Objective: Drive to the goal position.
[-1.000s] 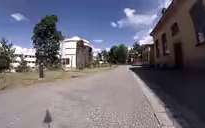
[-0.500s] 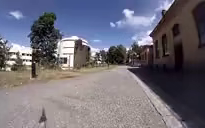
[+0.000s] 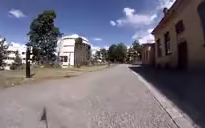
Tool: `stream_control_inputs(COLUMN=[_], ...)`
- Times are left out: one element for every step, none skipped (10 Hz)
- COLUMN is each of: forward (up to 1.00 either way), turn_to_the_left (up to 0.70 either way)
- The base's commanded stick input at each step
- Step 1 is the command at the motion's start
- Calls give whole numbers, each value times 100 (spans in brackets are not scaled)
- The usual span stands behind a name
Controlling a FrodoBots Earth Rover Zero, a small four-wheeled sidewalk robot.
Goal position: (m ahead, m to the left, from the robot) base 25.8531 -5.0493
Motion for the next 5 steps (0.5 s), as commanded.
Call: stream_control_inputs(forward=[85,85,85,85,85], turn_to_the_left=[-34,-34,-34,-34,-34])
